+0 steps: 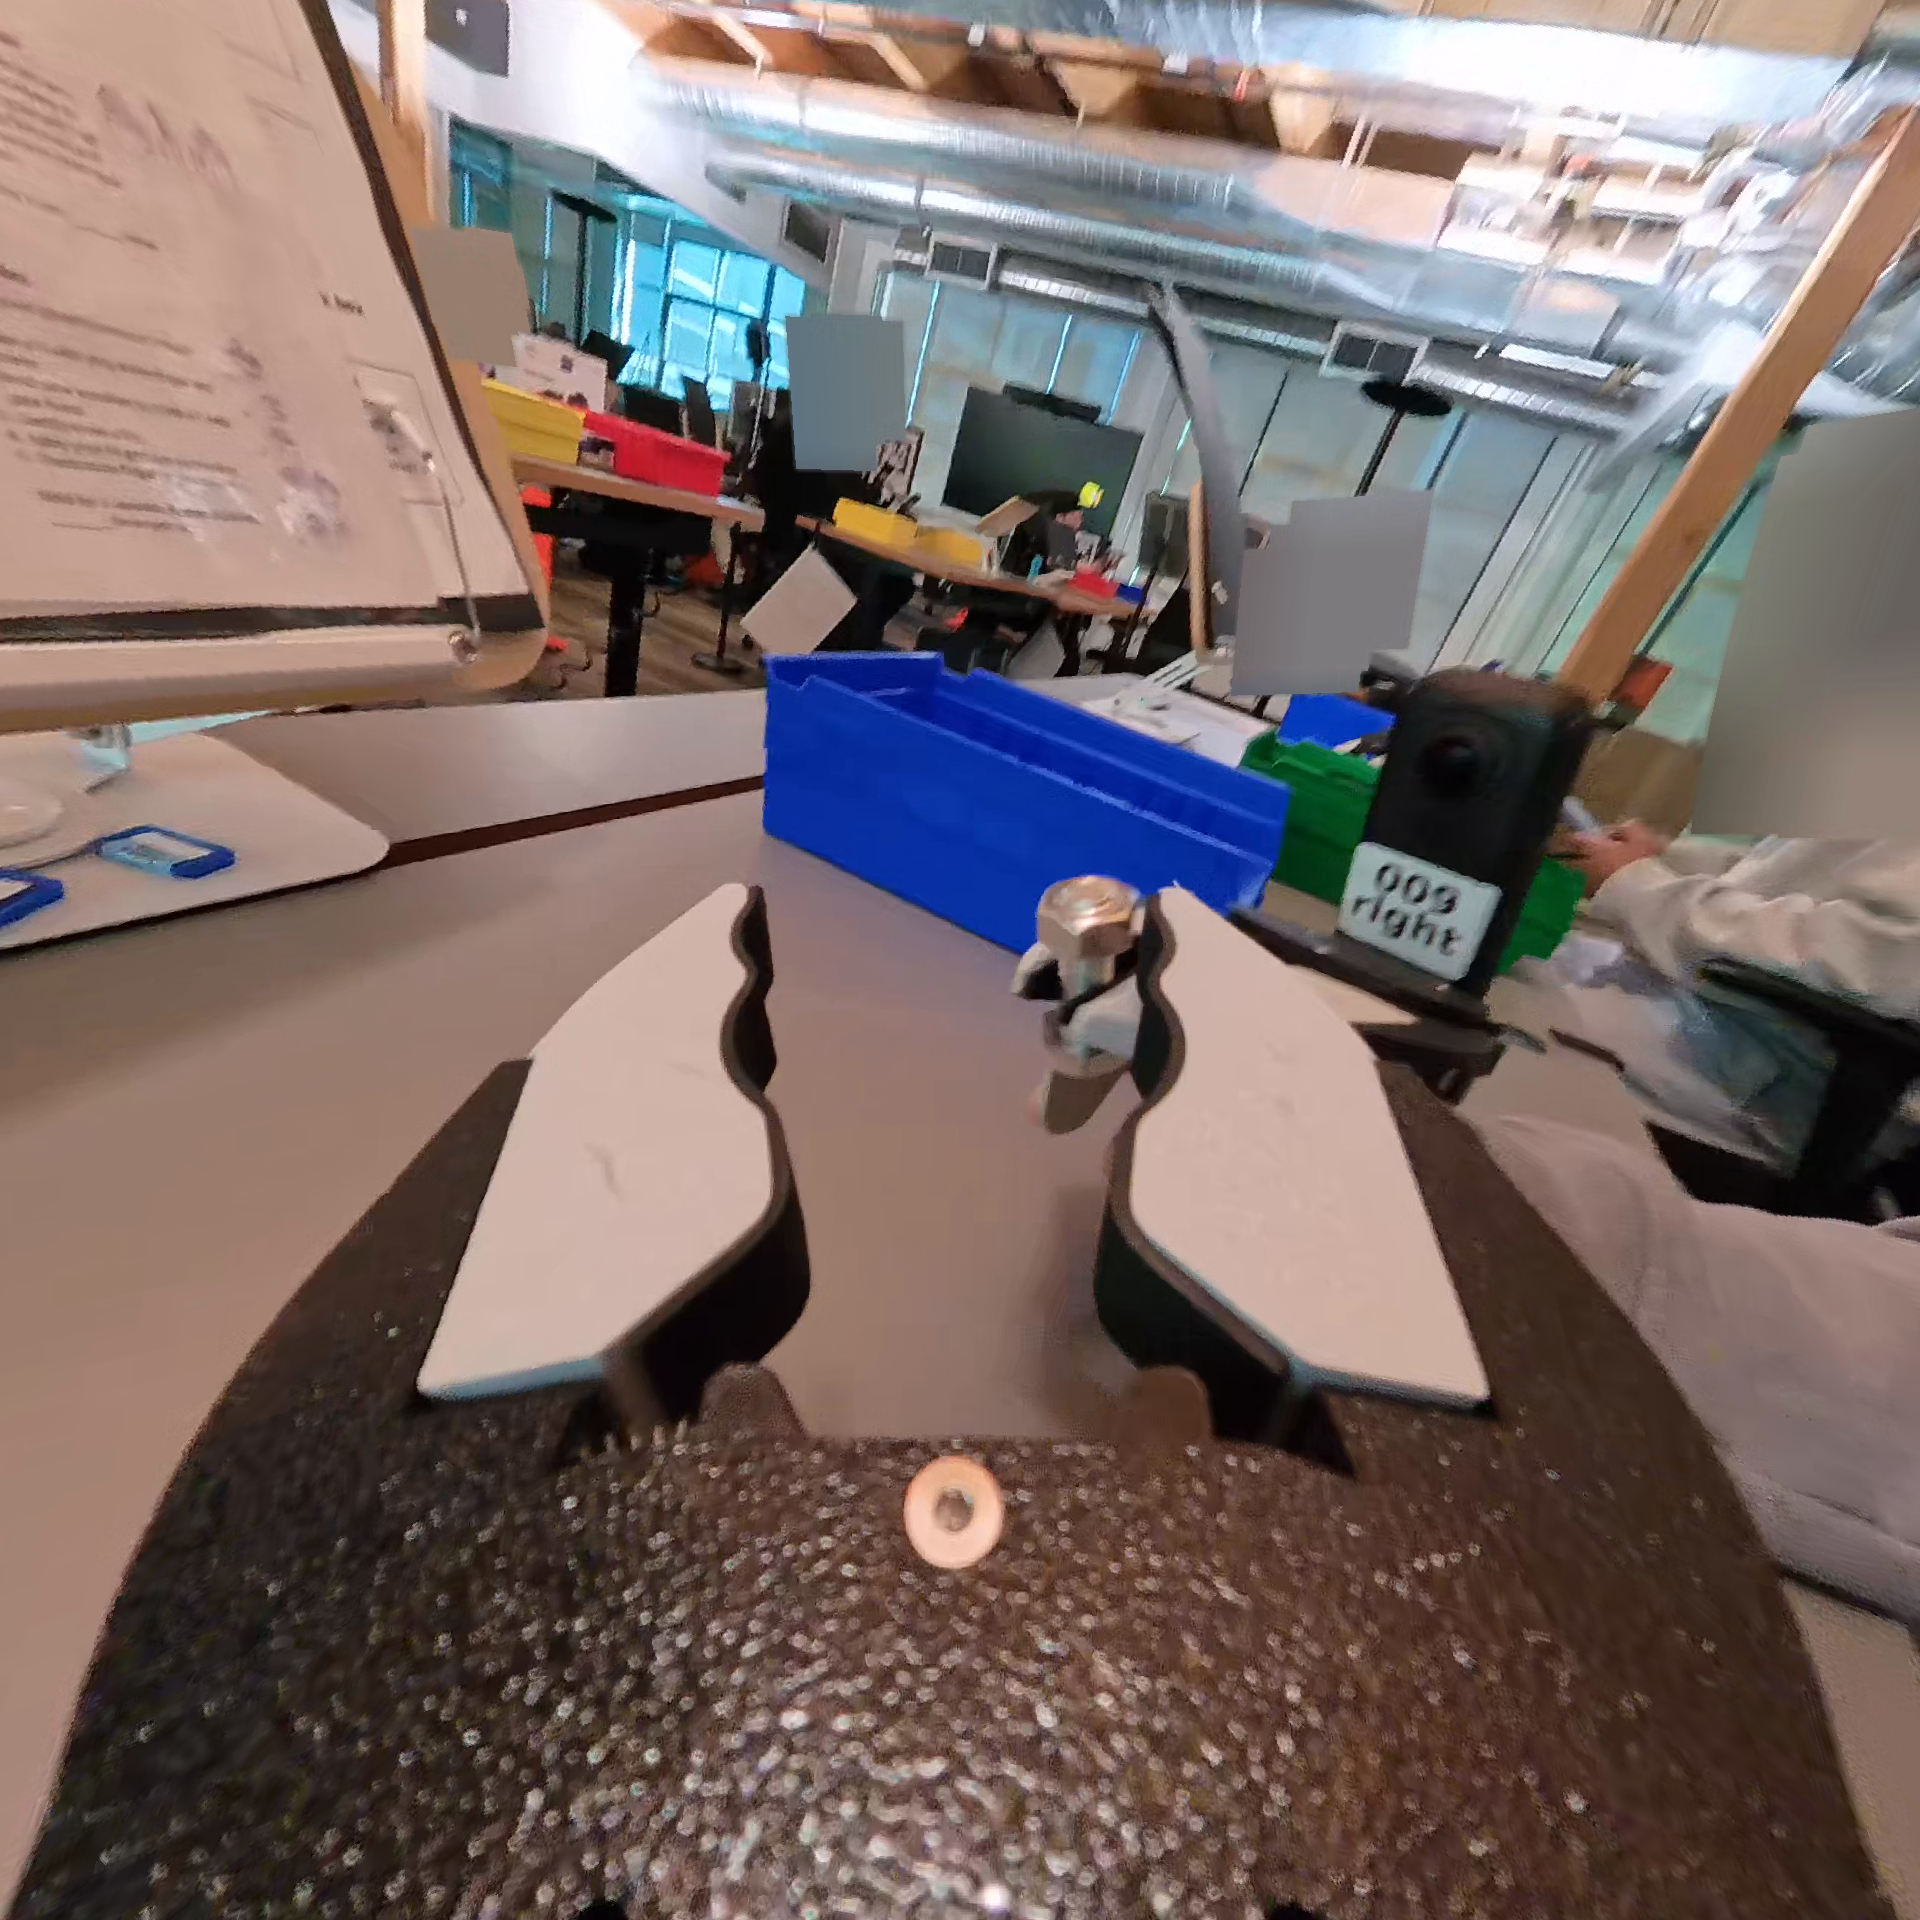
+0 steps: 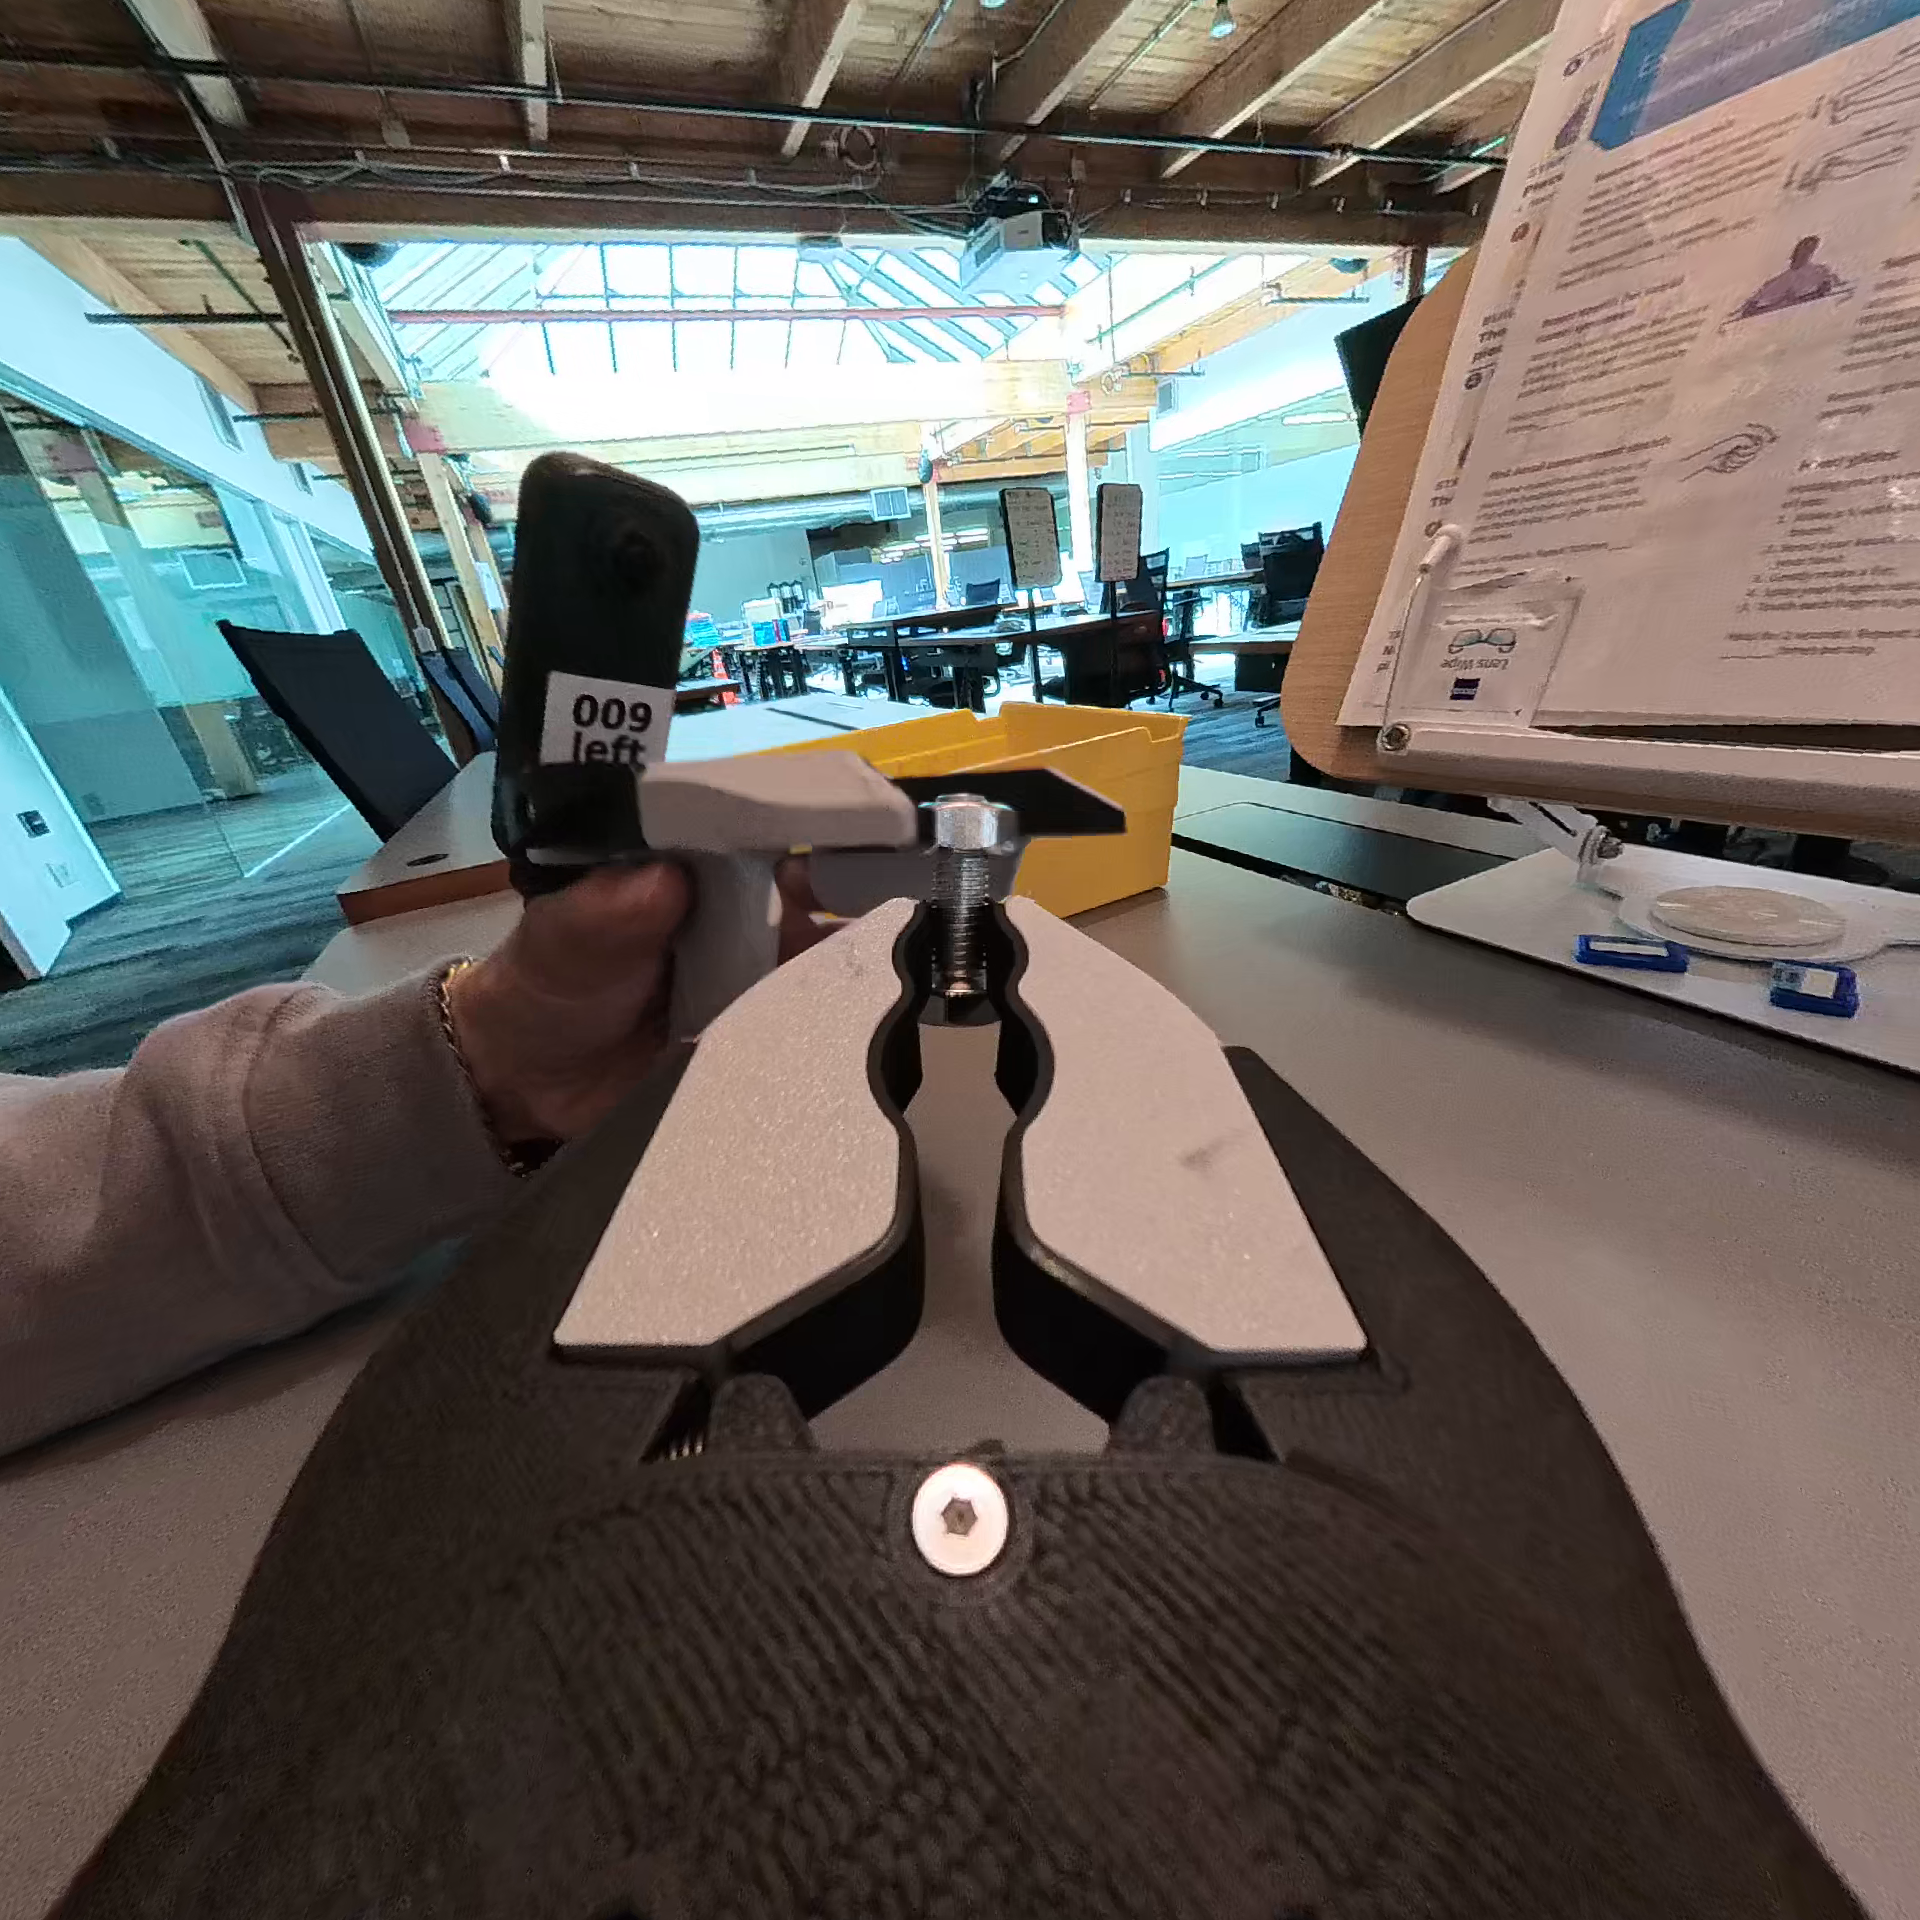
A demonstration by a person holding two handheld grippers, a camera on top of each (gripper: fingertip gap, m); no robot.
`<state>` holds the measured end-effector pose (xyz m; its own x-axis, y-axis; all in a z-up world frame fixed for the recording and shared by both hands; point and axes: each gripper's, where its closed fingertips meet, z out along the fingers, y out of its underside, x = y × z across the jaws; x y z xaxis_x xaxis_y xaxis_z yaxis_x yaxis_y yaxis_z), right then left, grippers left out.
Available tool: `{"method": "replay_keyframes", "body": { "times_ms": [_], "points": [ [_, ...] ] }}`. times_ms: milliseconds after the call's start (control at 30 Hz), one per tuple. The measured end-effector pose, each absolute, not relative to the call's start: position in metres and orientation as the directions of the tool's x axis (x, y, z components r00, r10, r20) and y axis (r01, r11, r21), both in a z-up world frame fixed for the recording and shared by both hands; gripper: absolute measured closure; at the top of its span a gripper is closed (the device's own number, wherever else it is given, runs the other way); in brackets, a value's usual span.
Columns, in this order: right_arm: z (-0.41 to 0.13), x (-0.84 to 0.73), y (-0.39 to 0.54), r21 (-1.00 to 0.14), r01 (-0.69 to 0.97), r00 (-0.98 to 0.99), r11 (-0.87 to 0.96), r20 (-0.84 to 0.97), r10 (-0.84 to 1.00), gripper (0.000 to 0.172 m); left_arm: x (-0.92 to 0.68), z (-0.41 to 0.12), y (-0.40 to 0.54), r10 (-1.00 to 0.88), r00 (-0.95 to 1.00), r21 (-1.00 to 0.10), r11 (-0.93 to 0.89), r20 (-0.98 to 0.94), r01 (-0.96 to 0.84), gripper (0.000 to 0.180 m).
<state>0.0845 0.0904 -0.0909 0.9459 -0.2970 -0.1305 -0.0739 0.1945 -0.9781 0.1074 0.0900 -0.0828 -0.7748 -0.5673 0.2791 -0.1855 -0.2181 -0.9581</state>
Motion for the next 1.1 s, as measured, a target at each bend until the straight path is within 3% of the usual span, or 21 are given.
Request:
{"method": "replay_keyframes", "body": {
  "times_ms": [100, 133, 167, 567, 667, 800, 967, 1100],
  "points": [
    [-0.093, 0.091, 0.086, -0.979, -0.082, 0.934, 0.186, -0.141, -0.330, 0.162, 0.120, -0.093, 0.104, -0.640, -0.715, -0.959, -0.195, 0.282, -0.204, 0.105],
    [-0.091, 0.091, 0.084, -0.976, -0.083, 0.938, 0.201, -0.145, -0.316, 0.162, 0.127, -0.098, 0.115, -0.702, -0.663, -0.965, -0.176, 0.261, -0.193, 0.121],
    [-0.090, 0.092, 0.082, -0.974, -0.088, 0.935, 0.208, -0.153, -0.320, 0.162, 0.132, -0.101, 0.123, -0.736, -0.632, -0.969, -0.165, 0.243, -0.181, 0.120],
    [-0.101, 0.093, 0.089, -0.992, -0.054, 0.931, 0.110, -0.090, -0.354, 0.162, 0.107, -0.083, 0.090, -0.568, -0.772, -0.955, -0.236, 0.284, -0.177, 0.110],
    [-0.100, 0.088, 0.094, -0.989, -0.065, 0.938, 0.131, -0.105, -0.330, 0.162, 0.113, -0.091, 0.090, -0.597, -0.748, -0.955, -0.220, 0.292, -0.198, 0.113],
    [-0.103, 0.091, 0.094, -0.994, -0.057, 0.931, 0.098, -0.088, -0.353, 0.162, 0.117, -0.097, 0.097, -0.620, -0.729, -0.957, -0.195, 0.290, -0.215, 0.101],
    [-0.088, 0.101, 0.077, -0.969, -0.103, 0.915, 0.223, -0.180, -0.361, 0.162, 0.130, -0.107, 0.119, -0.695, -0.659, -0.958, -0.192, 0.287, -0.215, 0.110],
    [-0.086, 0.105, 0.070, -0.979, -0.062, 0.907, 0.195, -0.137, -0.398, 0.162, 0.127, -0.096, 0.122, -0.673, -0.670, -0.949, -0.243, 0.313, -0.200, 0.110]
  ]
}}
